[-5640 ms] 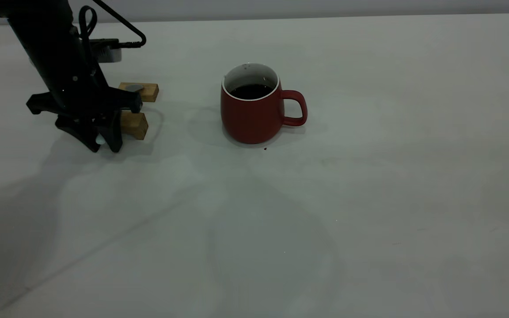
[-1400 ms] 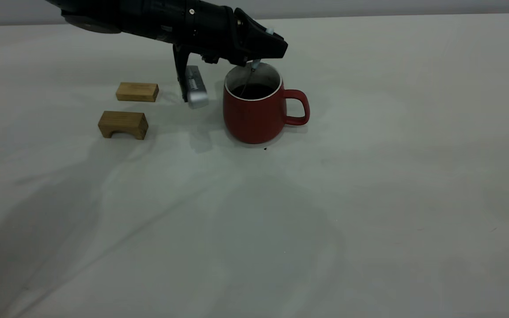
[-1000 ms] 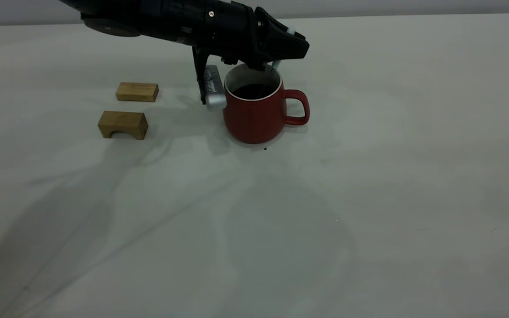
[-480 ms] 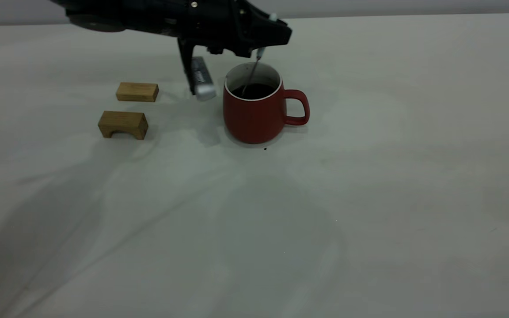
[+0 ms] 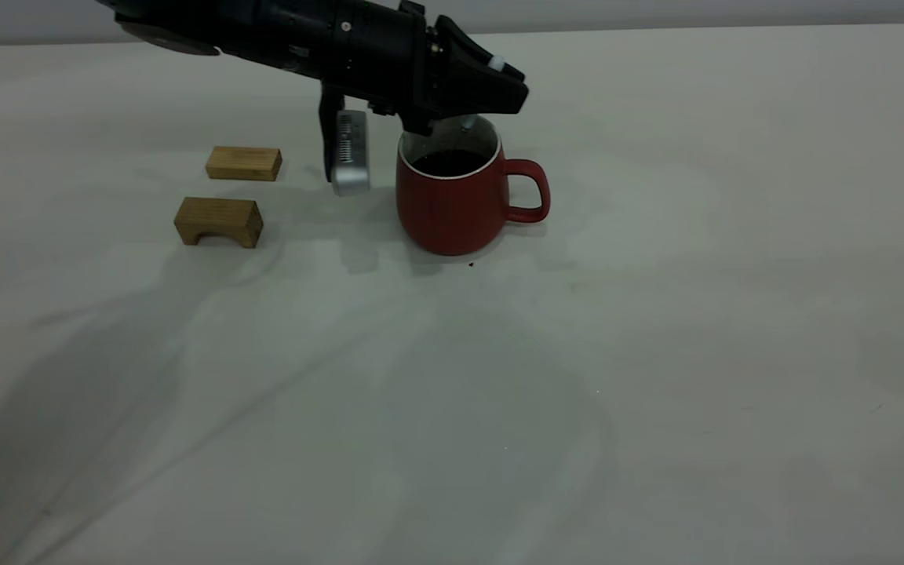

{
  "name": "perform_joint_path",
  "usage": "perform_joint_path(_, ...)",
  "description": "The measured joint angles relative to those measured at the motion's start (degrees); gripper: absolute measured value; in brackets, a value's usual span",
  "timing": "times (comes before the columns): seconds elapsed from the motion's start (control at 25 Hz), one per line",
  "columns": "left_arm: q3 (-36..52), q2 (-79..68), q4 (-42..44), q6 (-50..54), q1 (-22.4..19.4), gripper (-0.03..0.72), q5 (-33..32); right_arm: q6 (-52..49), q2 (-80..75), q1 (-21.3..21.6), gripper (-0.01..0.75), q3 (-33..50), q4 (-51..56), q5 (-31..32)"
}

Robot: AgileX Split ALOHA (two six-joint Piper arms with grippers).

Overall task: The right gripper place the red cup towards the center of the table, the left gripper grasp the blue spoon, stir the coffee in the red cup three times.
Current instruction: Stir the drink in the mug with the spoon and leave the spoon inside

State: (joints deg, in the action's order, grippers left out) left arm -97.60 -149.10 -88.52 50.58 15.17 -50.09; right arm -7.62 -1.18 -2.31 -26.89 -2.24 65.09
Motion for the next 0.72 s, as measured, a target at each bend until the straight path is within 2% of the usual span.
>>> perform_joint_path(0.4,0.0,0.7,1.1,0.0,-0.3,0.139,-1.7,0.0,0.0,0.0,0.350,0.0,0.0,0.0)
perform_joint_path(0.52,0.0,0.7,3.9,0.0,-0.9,0.155,-2.7,0.0,0.0,0.0,0.350,0.0,0.0,0.0)
perform_joint_path(0.6,0.0,0.7,6.0,0.0,-1.5,0.226,-2.9,0.0,0.0,0.0,0.350,0.0,0.0,0.0)
perform_joint_path(0.72,0.0,0.7,9.1,-0.1,-1.7,0.410,-2.9,0.0,0.0,0.0,0.350,0.0,0.0,0.0)
